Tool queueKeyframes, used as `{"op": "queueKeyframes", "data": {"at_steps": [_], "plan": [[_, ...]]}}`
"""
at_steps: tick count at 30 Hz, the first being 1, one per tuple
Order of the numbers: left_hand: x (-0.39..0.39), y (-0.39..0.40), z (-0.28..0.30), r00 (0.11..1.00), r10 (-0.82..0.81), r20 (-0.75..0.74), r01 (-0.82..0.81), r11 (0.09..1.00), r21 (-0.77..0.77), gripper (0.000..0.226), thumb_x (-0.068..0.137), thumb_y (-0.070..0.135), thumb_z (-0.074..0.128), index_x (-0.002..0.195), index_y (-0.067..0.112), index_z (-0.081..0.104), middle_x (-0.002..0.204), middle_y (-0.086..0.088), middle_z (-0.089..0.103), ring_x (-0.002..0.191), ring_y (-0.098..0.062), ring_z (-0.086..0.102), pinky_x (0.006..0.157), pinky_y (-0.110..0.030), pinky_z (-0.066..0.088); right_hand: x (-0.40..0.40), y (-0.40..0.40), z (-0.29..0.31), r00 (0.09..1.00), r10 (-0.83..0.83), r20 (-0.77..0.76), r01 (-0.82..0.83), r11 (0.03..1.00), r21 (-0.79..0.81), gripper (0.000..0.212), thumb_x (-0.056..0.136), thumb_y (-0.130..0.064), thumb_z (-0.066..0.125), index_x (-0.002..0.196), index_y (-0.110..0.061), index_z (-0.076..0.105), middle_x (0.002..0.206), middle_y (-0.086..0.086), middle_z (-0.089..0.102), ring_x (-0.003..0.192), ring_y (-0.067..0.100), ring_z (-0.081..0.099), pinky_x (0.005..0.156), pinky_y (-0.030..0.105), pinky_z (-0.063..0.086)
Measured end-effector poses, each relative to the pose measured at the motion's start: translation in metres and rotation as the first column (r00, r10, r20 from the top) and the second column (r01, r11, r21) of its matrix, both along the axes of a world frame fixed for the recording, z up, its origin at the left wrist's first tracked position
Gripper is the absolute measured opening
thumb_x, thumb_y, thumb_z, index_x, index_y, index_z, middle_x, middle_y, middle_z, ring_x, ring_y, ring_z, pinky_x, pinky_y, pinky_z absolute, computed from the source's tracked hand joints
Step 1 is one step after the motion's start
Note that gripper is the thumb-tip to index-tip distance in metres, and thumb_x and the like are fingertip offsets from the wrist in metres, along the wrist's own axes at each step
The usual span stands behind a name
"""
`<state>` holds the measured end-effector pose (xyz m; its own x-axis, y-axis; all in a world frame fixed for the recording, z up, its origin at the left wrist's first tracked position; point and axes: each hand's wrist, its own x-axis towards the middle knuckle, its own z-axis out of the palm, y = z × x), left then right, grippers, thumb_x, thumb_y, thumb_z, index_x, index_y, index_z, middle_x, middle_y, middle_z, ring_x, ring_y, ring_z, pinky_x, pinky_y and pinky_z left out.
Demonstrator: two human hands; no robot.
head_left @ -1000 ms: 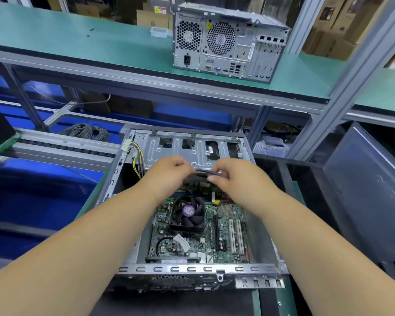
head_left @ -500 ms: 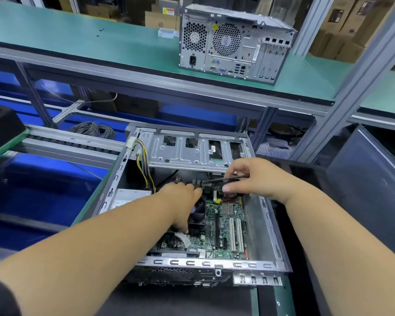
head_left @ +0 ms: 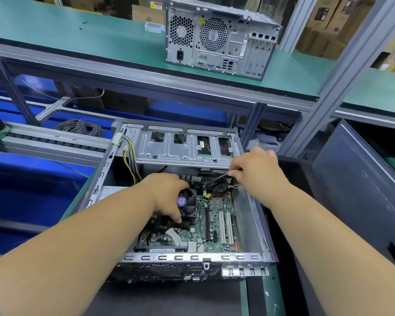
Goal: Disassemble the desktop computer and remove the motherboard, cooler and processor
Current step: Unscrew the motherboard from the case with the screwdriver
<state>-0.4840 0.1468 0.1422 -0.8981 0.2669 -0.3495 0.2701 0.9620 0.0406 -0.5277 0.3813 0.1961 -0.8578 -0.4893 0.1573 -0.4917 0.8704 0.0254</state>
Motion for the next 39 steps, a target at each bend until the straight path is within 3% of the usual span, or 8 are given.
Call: {"op": "queueKeyframes", "data": {"at_steps": [9, 14, 18, 23, 27, 31, 34, 39], "plan": [[-0.006, -0.001, 0.003, 0.99, 0.104, -0.091, -0.099, 0.993, 0.06, 0.086, 0.054, 0.068, 0.072, 0.13, 0.031, 0.052, 0.109, 0.005, 0.056, 0.101, -0.02, 0.057, 0.08, -0.034, 0.051, 0.015, 0.0, -0.016, 0.99, 0.14, 0.008, -0.14, 0.99, -0.015, 0.005, 0.092, -0.028, 0.062, 0.089, -0.032, 0.061, 0.076, -0.01, 0.062, 0.09, 0.016, 0.046, 0.085, 0.034, 0.022], [-0.008, -0.004, 0.002, 0.982, 0.145, -0.122, -0.125, 0.979, 0.163, 0.093, 0.055, 0.068, 0.074, 0.137, 0.031, 0.049, 0.122, 0.008, 0.06, 0.109, -0.02, 0.057, 0.079, -0.029, 0.045, 0.024, 0.001, -0.016, 0.95, 0.297, 0.097, -0.308, 0.943, 0.124, 0.045, 0.072, 0.006, 0.056, 0.091, -0.035, 0.057, 0.089, -0.009, 0.061, 0.09, 0.019, 0.052, 0.08, 0.031, 0.022], [-0.005, -0.006, 0.006, 0.97, 0.216, -0.115, -0.179, 0.947, 0.265, 0.094, 0.056, 0.068, 0.075, 0.139, 0.03, 0.05, 0.134, 0.009, 0.059, 0.119, -0.019, 0.055, 0.089, -0.029, 0.045, 0.04, -0.009, -0.028, 0.884, 0.326, 0.335, -0.406, 0.89, 0.206, 0.04, 0.088, -0.017, 0.053, 0.117, -0.041, 0.064, 0.112, -0.009, 0.059, 0.107, 0.017, 0.051, 0.097, 0.038, 0.029], [-0.002, -0.005, 0.009, 0.968, 0.221, -0.115, -0.182, 0.943, 0.278, 0.096, 0.055, 0.067, 0.076, 0.14, 0.03, 0.05, 0.137, 0.01, 0.057, 0.122, -0.018, 0.054, 0.094, -0.03, 0.046, 0.055, -0.026, -0.035, 0.827, 0.297, 0.478, -0.45, 0.859, 0.243, 0.048, 0.087, -0.023, 0.055, 0.132, -0.039, 0.056, 0.115, -0.004, 0.05, 0.11, 0.02, 0.05, 0.095, 0.04, 0.028], [-0.001, -0.006, 0.01, 0.967, 0.23, -0.107, -0.189, 0.936, 0.298, 0.095, 0.056, 0.066, 0.076, 0.14, 0.03, 0.05, 0.136, 0.009, 0.057, 0.121, -0.018, 0.054, 0.095, -0.031, 0.047, 0.056, -0.03, -0.031, 0.805, 0.215, 0.553, -0.38, 0.903, 0.202, 0.035, 0.089, -0.028, 0.049, 0.118, -0.034, 0.066, 0.116, -0.004, 0.053, 0.105, 0.02, 0.053, 0.1, 0.041, 0.029], [0.001, -0.006, 0.013, 0.972, 0.199, -0.122, -0.162, 0.952, 0.26, 0.092, 0.056, 0.069, 0.074, 0.137, 0.031, 0.053, 0.131, 0.01, 0.06, 0.116, -0.018, 0.056, 0.087, -0.029, 0.047, 0.054, -0.028, -0.026, 0.839, 0.153, 0.523, -0.294, 0.935, 0.199, 0.035, 0.092, -0.029, 0.037, 0.091, -0.021, 0.071, 0.099, 0.002, 0.059, 0.087, 0.021, 0.056, 0.097, 0.041, 0.033], [0.004, -0.007, 0.016, 0.976, 0.136, -0.168, -0.11, 0.982, 0.154, 0.083, 0.055, 0.075, 0.068, 0.126, 0.032, 0.059, 0.117, 0.01, 0.065, 0.106, -0.019, 0.06, 0.077, -0.029, 0.048, 0.06, -0.03, -0.024, 0.861, 0.161, 0.482, -0.305, 0.923, 0.236, 0.028, 0.085, -0.035, 0.047, 0.077, -0.02, 0.069, 0.086, 0.002, 0.061, 0.075, 0.02, 0.054, 0.089, 0.038, 0.036], [0.004, -0.014, 0.02, 0.976, 0.114, -0.187, -0.088, 0.986, 0.144, 0.076, 0.052, 0.078, 0.065, 0.113, 0.033, 0.064, 0.102, 0.01, 0.068, 0.098, -0.019, 0.062, 0.073, -0.029, 0.049, 0.063, -0.033, -0.02, 0.869, 0.211, 0.446, -0.354, 0.897, 0.265, 0.02, 0.073, -0.046, 0.062, 0.083, -0.03, 0.067, 0.089, -0.009, 0.054, 0.086, 0.015, 0.054, 0.09, 0.039, 0.034]]}}
